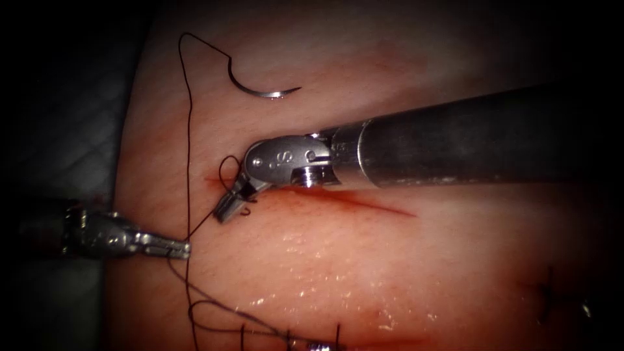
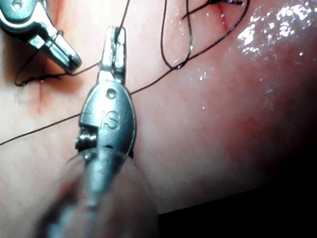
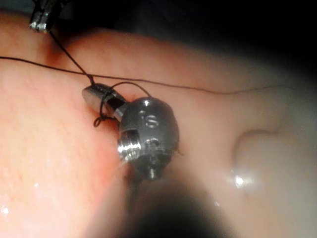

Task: Wound Closure
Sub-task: Tie the thread by pulling down with the left tool and up with the right tool.

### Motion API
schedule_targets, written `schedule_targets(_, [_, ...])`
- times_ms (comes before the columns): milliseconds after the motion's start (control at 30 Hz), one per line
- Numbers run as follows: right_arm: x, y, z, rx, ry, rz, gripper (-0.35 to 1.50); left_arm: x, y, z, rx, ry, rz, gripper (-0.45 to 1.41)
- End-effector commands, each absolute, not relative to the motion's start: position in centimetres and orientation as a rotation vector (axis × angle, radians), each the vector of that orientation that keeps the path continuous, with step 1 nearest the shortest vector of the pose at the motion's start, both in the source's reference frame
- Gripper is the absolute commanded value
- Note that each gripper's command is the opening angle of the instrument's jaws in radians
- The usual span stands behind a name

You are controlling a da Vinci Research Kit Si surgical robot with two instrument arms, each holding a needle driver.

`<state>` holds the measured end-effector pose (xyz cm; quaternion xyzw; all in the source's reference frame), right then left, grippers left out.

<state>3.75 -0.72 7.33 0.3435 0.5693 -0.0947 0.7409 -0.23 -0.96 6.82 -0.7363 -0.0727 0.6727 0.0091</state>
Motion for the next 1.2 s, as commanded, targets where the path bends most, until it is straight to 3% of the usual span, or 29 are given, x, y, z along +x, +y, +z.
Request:
schedule_targets(33, [3.78, -0.7, 7.4, 0.746, 1.249, -0.189, -0.35, -0.31, -1.1, 6.8, -2.299, -0.239, 2.12, -0.45])
schedule_targets(567, [3.58, -0.2, 7.6, 0.704, 1.249, -0.093, -0.35, -0.4, -1.7, 6.3, -2.286, -0.481, 2.231, -0.45])
schedule_targets(933, [3.63, -0.1, 7.7, 0.683, 1.238, -0.065, -0.35, -0.49, -2.4, 6.4, -2.371, -0.98, 2.229, -0.45])
schedule_targets(1200, [3.64, 0.0, 7.8, 0.629, 1.222, -0.026, -0.35, -0.58, -2.5, 6.5, -2.362, -1.101, 2.245, -0.45])
